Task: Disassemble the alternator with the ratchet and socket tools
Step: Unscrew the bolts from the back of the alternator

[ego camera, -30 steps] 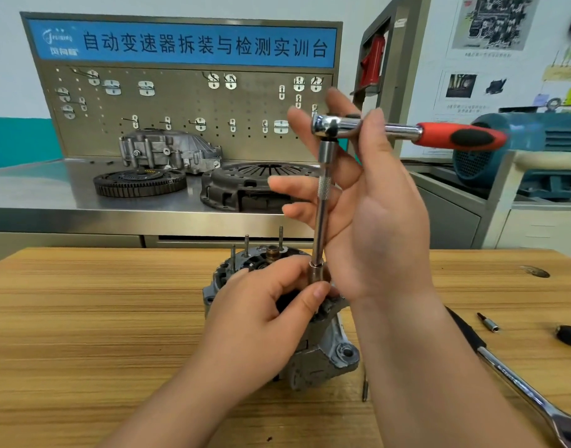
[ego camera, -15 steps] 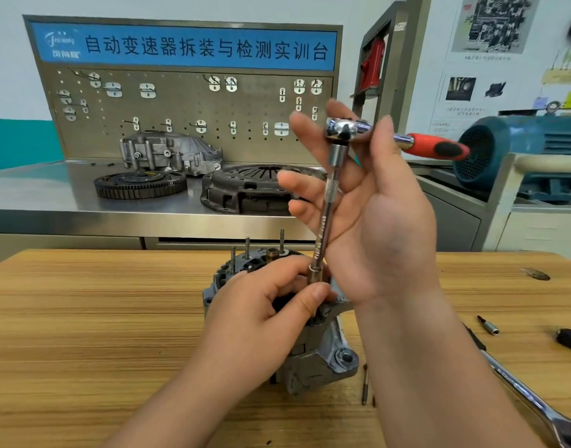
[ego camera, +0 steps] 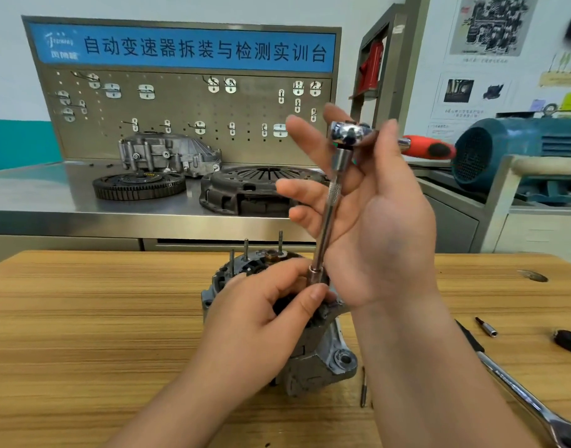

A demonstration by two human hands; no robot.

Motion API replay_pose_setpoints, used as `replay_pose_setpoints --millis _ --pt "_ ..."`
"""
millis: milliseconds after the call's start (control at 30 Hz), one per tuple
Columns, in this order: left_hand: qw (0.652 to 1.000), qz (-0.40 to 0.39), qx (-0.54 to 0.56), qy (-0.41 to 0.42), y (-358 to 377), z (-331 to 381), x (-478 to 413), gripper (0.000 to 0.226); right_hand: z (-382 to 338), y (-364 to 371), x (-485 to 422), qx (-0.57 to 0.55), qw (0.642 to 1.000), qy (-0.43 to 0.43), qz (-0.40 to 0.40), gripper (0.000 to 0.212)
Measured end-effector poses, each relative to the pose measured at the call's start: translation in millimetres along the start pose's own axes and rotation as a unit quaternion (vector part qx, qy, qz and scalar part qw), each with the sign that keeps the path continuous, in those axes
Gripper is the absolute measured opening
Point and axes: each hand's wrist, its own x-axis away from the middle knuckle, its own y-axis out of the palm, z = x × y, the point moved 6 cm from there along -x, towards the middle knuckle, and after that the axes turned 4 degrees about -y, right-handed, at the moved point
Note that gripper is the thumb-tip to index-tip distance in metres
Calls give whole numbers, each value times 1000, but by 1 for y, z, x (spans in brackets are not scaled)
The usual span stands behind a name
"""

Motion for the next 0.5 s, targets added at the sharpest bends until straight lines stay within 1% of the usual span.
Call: replay_pose_setpoints --millis 67,133,233,333,400,500 --pt "1000 5 -8 -3 -1 0 -1 27 -1 1 1 17 1000 -20 2 36" --pt "1000 22 8 -15 -3 -2 -1 20 -6 5 3 49 997 -65 -6 25" --pt "999 30 13 -28 -4 -1 -1 22 -9 8 3 66 993 -100 -22 24" --pt "999 33 13 -24 -4 -2 -1 26 -6 5 2 19 997 -71 -16 23" --pt "1000 24 11 -15 -4 -2 -1 25 -2 1 0 -14 999 -29 -1 32" --pt "1000 5 4 -5 -1 1 0 27 1 -5 -2 -22 1000 10 20 41"
